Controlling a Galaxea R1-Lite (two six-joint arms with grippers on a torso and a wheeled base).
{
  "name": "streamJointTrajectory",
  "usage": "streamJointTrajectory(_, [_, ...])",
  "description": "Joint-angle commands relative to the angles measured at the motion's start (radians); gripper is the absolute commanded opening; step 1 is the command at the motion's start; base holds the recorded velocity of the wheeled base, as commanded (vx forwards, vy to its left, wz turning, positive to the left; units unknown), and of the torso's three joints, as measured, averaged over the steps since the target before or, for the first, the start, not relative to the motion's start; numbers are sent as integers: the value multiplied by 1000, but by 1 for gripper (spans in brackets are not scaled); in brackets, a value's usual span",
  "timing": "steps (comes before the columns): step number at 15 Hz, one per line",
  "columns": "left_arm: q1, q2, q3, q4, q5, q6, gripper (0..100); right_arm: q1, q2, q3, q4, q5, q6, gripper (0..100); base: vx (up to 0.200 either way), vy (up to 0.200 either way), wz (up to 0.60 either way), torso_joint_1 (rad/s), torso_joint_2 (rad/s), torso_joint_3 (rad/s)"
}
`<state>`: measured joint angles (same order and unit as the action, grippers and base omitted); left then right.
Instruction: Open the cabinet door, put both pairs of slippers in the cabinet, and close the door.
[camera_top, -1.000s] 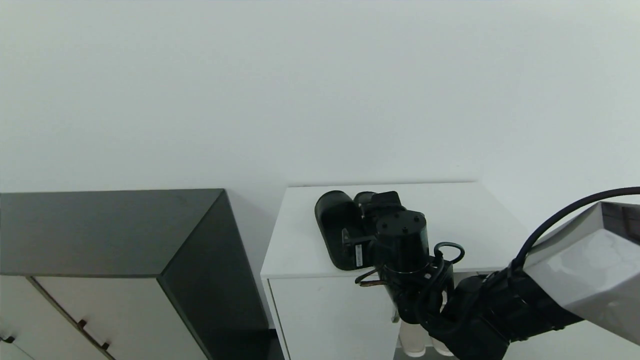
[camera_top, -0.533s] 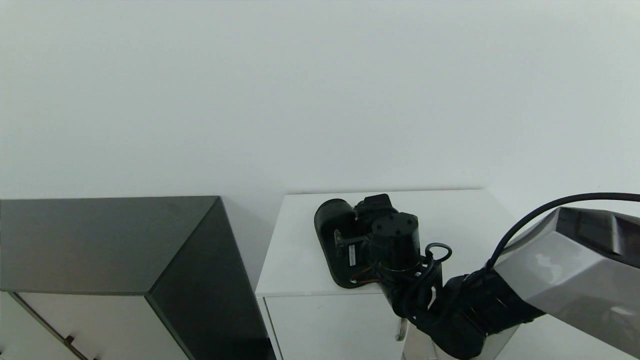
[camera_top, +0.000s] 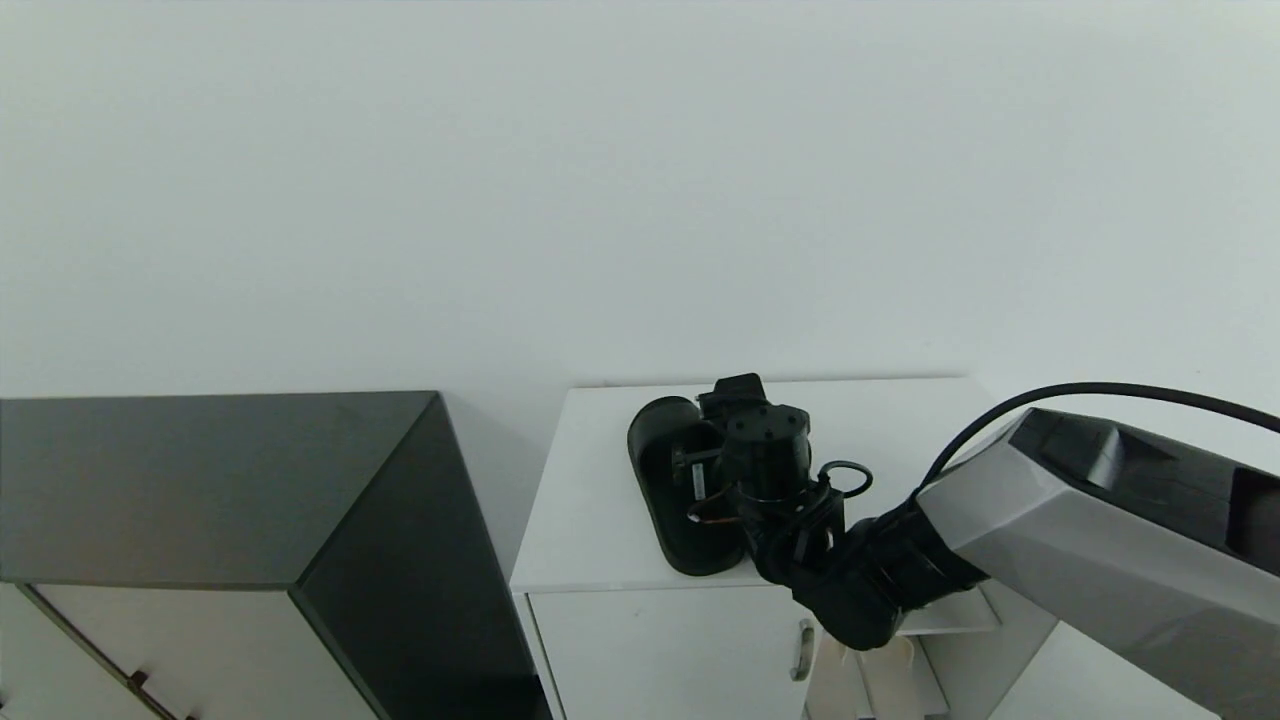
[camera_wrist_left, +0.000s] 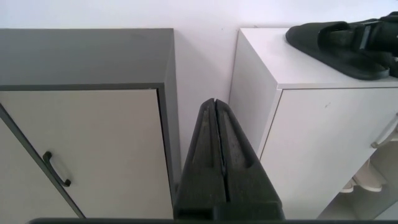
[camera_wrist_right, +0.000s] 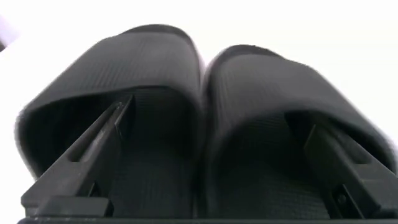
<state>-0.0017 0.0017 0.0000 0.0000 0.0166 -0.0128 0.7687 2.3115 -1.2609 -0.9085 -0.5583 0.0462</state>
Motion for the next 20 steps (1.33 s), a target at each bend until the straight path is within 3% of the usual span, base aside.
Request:
streamJointTrajectory(1, [0, 1, 0, 0, 0, 0, 0, -3, 32, -40, 5, 0, 0, 100, 0, 0, 0, 0, 0, 0])
streamJointTrajectory(2, [0, 1, 0, 0, 0, 0, 0, -5, 34, -45, 8, 1, 0, 100, 0, 0, 0, 0, 0, 0])
streamJointTrajectory(3, [0, 1, 0, 0, 0, -1, 0, -8, 37, -51, 23, 1, 0, 0, 0, 0, 0, 0, 0, 0])
streamJointTrajectory(12, [0, 1, 0, 0, 0, 0, 0, -5, -18, -28, 25, 0, 0, 0, 0, 0, 0, 0, 0, 0])
streamJointTrajectory(14, [0, 1, 0, 0, 0, -1, 0, 6, -83, 46, 22, 0, 0, 0, 0, 0, 0, 0, 0, 0])
streamJointTrajectory(16, [0, 0, 0, 0, 2, 0, 0, 38, -193, 202, 11, 1, 12, 0, 0, 0, 0, 0, 0, 0])
streamJointTrajectory(20, [0, 1, 0, 0, 3, 2, 0, 98, -311, 448, -118, 1, 12, 0, 0, 0, 0, 0, 0, 0])
